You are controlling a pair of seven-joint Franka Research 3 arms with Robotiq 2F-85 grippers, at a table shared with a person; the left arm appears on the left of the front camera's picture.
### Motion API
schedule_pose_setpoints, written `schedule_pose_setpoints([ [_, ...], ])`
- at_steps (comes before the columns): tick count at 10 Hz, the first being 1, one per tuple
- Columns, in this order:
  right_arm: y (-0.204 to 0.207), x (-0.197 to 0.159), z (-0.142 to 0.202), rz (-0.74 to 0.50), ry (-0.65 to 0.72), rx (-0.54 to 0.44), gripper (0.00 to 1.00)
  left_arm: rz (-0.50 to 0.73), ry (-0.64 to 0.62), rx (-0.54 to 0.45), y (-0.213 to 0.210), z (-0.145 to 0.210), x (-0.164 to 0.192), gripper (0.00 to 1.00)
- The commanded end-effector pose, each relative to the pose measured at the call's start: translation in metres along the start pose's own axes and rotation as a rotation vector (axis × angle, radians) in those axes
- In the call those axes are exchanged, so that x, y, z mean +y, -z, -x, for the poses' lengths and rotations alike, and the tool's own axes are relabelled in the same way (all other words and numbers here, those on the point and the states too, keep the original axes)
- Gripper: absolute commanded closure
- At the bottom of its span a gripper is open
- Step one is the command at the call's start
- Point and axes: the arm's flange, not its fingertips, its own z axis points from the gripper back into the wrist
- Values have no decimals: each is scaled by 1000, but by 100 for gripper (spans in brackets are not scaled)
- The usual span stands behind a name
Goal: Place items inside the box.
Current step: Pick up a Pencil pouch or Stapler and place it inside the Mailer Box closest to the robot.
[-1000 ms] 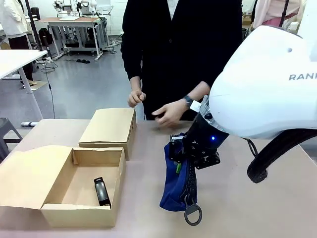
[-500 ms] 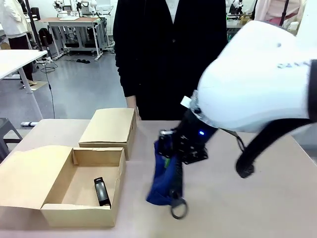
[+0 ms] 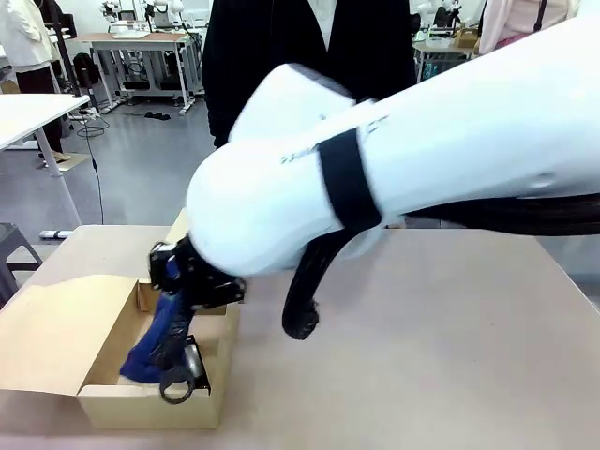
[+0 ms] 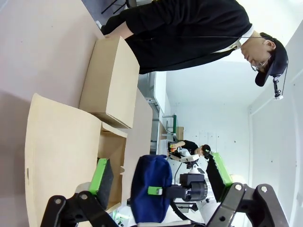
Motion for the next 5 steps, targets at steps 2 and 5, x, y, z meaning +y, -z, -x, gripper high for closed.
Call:
schedule_pose_setpoints([
  [2,-21,-15,-2,-22,62,-19,93,19,16,-2,-1,1,-1,0],
  [5,19,20,-5,104,104,-34,93,19,16,-2,-1,1,-1,0],
])
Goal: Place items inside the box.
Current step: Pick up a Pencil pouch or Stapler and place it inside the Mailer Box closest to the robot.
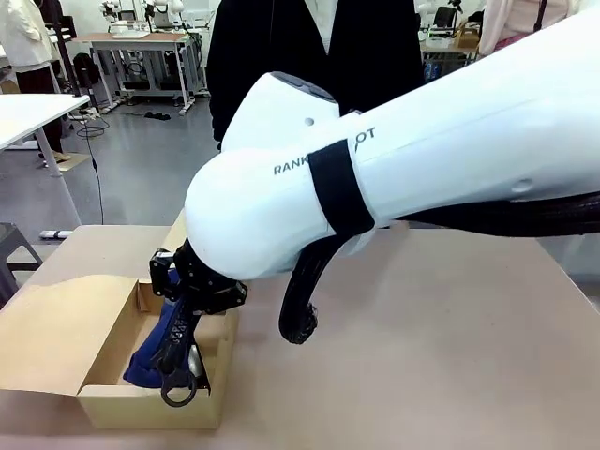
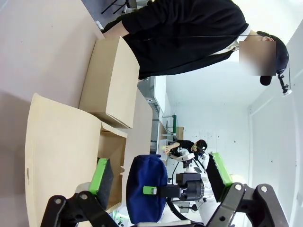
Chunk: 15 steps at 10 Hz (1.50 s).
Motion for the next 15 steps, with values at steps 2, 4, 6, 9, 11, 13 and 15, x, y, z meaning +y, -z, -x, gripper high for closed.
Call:
schedule_pose_setpoints([
  [2,27,44,-14,49,73,-46,93,19,16,-2,-1,1,-1,0],
  [4,46,54,-26,60,42,-57,93,19,16,-2,-1,1,-1,0],
  [6,72,61,-35,86,-24,-48,93,19,16,-2,-1,1,-1,0],
  [9,104,54,-52,144,-6,-2,93,19,16,-2,-1,1,-1,0],
  [11,117,44,-59,149,20,30,93,19,16,-2,-1,1,-1,0],
  [13,125,40,-60,164,28,48,93,19,16,-2,-1,1,-1,0],
  [15,125,39,-60,168,30,54,93,19,16,-2,-1,1,-1,0],
])
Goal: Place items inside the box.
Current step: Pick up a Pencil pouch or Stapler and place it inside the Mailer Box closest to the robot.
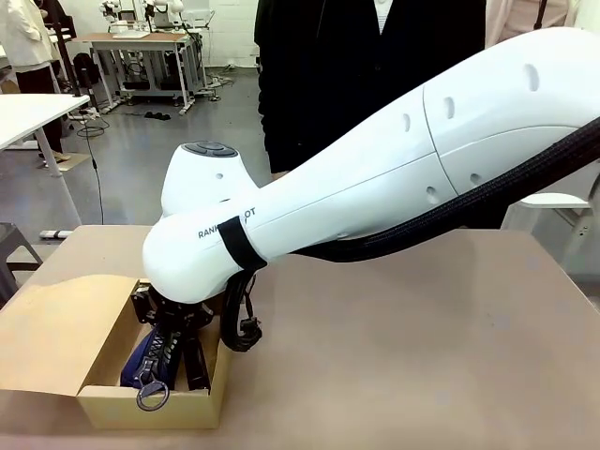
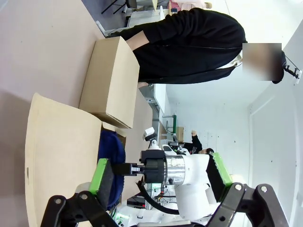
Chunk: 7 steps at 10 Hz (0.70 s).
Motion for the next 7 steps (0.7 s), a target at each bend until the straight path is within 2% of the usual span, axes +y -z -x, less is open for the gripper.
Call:
schedule_pose_setpoints([
  [1,-2,4,-1,4,7,17,93,19,16,-2,-1,1,-1,0],
  [2,-2,3,-1,5,4,22,58,19,16,-2,-1,1,-1,0],
  [3,-1,2,-1,3,5,24,34,19,16,-2,-1,1,-1,0],
  [4,-2,2,-1,0,6,25,0,19,16,-2,-1,1,-1,0],
  [6,-6,1,1,-34,-15,42,0,19,16,-2,-1,1,-1,0],
  [7,-10,-1,1,-55,-19,46,10,19,16,-2,-1,1,-1,0],
])
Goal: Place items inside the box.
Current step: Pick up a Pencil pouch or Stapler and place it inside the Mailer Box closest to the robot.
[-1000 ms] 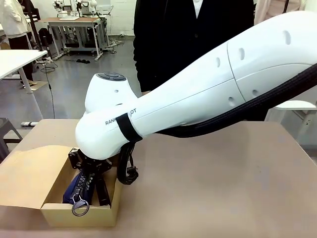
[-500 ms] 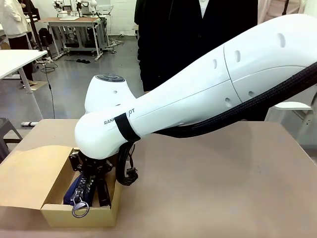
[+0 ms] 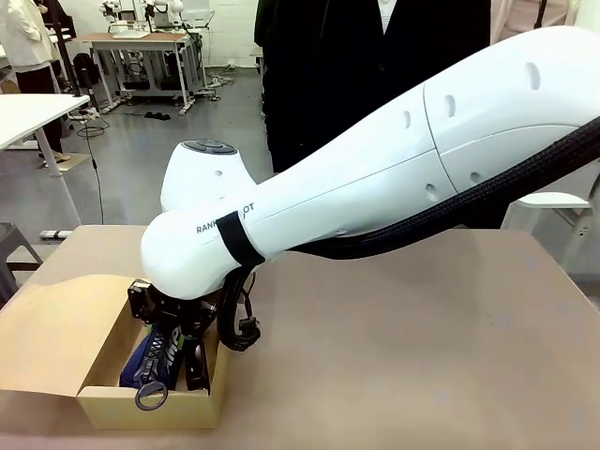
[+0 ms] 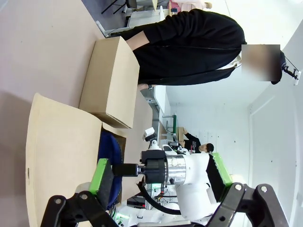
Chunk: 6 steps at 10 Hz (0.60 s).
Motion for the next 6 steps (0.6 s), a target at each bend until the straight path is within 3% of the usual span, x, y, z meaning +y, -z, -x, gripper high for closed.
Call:
schedule_pose_setpoints([
  [1,-9,-4,3,-47,-24,32,0,19,16,-2,-1,1,-1,0],
  [6,-14,-6,10,-55,-50,27,0,19,16,-2,-1,1,-1,0],
])
